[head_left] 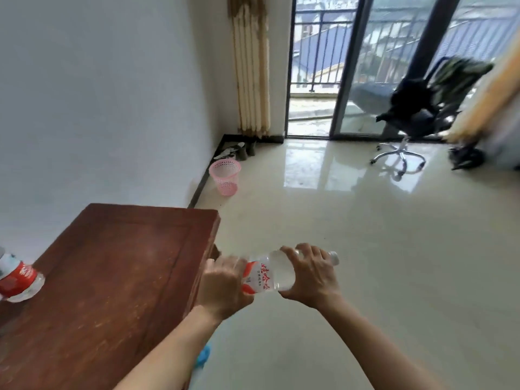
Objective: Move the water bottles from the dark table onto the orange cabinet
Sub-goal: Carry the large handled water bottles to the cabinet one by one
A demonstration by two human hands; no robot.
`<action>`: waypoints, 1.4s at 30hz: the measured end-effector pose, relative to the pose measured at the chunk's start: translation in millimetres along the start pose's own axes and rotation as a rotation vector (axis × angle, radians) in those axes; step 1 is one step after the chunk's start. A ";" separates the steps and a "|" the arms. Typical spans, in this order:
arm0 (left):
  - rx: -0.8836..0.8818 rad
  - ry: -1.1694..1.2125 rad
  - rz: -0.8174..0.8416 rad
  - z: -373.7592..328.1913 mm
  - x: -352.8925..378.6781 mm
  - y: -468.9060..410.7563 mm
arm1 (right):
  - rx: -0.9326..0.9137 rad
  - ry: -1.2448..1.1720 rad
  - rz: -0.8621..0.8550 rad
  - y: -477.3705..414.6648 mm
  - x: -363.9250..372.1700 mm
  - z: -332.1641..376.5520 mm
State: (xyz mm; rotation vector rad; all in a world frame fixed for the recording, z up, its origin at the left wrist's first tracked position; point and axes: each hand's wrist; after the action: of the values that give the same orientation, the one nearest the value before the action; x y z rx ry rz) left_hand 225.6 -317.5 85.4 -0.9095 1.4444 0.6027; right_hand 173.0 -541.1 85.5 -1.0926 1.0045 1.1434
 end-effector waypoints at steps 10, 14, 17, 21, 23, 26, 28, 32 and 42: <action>0.627 0.055 -0.230 -368.8 -64.4 -104.9 | 0.491 0.185 -0.497 213.2 -179.5 -265.0; 0.828 0.102 -0.330 -493.9 -72.7 -124.0 | 0.612 0.337 -0.662 286.4 -214.9 -336.6; 0.992 0.150 -0.375 -597.0 -69.3 -128.9 | 0.714 0.466 -0.710 347.8 -239.8 -398.3; 1.135 0.290 -0.345 -738.4 -59.1 -128.9 | 0.846 0.662 -0.663 430.0 -284.3 -486.8; 1.200 0.351 -0.299 -807.4 -54.8 -126.5 | 0.912 0.724 -0.629 469.6 -306.7 -521.9; 1.326 0.454 -0.256 -915.7 -55.2 -110.6 | 1.059 0.785 -0.578 541.0 -341.0 -562.8; 1.456 0.500 -0.252 -988.3 -60.7 -87.6 | 1.168 0.824 -0.595 597.5 -361.4 -580.0; 1.686 0.614 -0.261 -1109.7 -73.4 -18.4 | 1.385 0.943 -0.618 704.8 -393.6 -581.0; 2.052 0.749 -0.334 -1355.9 -77.0 211.1 | 1.754 1.148 -0.634 978.6 -410.3 -596.3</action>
State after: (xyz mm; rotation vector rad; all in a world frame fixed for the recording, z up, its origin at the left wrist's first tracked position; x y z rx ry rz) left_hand -723.7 -1295.4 262.9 0.4226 1.5638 -1.4981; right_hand -882.9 -1125.3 245.4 -0.3193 1.6771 -1.0825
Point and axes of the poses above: each hand's wrist, its own y-axis away from the middle knuckle, its own x-axis out of the palm, z = x × y, and after that the axes turned 2 degrees about -z, right-handed
